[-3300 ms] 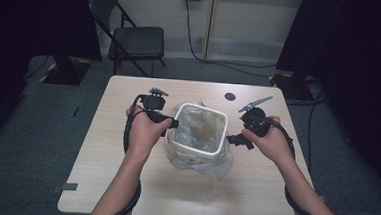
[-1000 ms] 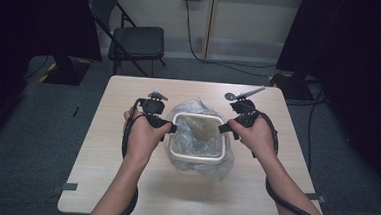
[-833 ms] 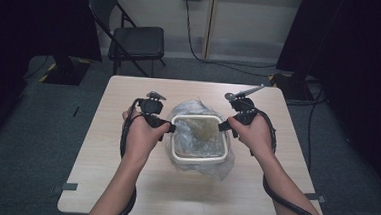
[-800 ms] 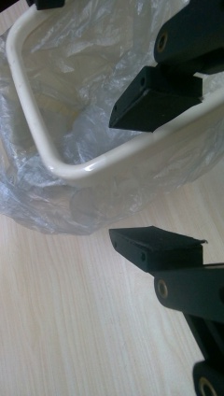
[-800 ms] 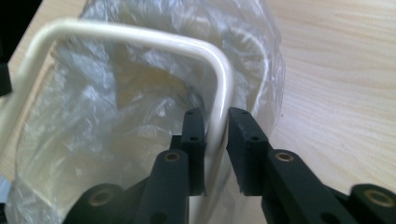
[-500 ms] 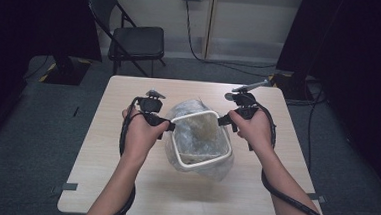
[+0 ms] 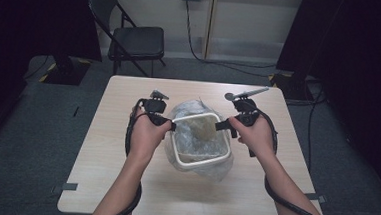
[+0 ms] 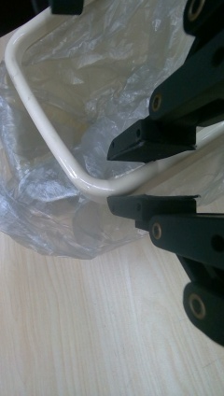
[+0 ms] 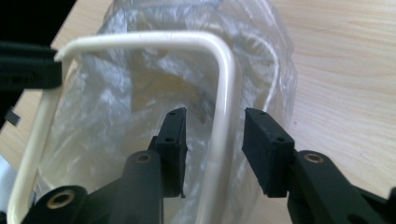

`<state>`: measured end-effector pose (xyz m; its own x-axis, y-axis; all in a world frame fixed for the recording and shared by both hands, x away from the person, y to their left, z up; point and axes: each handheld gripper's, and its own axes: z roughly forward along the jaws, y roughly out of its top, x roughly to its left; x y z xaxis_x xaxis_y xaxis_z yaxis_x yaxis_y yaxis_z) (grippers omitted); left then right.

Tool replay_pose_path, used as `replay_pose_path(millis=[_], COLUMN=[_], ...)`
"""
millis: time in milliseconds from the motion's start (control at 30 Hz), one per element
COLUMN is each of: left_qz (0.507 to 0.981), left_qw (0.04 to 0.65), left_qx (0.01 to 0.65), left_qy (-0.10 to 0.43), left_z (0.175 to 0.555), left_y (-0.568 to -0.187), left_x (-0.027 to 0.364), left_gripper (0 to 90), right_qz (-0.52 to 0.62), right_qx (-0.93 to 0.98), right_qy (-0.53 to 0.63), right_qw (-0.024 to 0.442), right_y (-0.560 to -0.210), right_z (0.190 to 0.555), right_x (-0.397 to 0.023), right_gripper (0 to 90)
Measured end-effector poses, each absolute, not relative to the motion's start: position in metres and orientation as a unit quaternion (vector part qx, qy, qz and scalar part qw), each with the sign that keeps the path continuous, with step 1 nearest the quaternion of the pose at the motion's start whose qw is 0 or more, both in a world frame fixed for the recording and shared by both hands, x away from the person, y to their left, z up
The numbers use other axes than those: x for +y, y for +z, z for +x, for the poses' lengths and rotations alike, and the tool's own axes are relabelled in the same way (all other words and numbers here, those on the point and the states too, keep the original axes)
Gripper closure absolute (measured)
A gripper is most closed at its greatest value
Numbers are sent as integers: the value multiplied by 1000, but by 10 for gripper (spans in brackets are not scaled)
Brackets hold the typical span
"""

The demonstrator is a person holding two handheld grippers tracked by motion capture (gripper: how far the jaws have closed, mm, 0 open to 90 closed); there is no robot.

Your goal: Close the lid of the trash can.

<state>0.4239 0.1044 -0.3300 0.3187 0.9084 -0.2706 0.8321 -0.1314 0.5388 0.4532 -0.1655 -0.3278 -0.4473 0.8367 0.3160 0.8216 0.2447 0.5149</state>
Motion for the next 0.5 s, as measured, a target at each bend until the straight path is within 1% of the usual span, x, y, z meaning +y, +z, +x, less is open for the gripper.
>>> replay_pose_path(millis=[67, 100, 200, 300, 467, 500], left_qz=[747, 747, 748, 747, 748, 752], left_qw=[311, 310, 304, 297, 292, 292], left_qx=[585, 585, 586, 589, 590, 584], left_qy=[60, 61, 68, 77, 87, 88], left_z=[425, 425, 427, 428, 428, 429], left_y=[-330, -330, -329, -327, -321, -318], left_x=[103, 103, 99, 96, 93, 93], left_gripper=[730, 735, 747, 753, 780, 826], right_qz=[523, 523, 521, 526, 530, 530], right_qx=[793, 794, 796, 793, 793, 793], right_qy=[310, 309, 307, 308, 299, 299], right_qw=[21, 24, 19, 18, 31, 33], right_y=[-327, -327, -331, -332, -326, -324], right_z=[450, 448, 446, 446, 445, 445], right_x=[-166, -167, -168, -167, -164, -164], right_gripper=[630, 659, 725, 737, 751, 752])
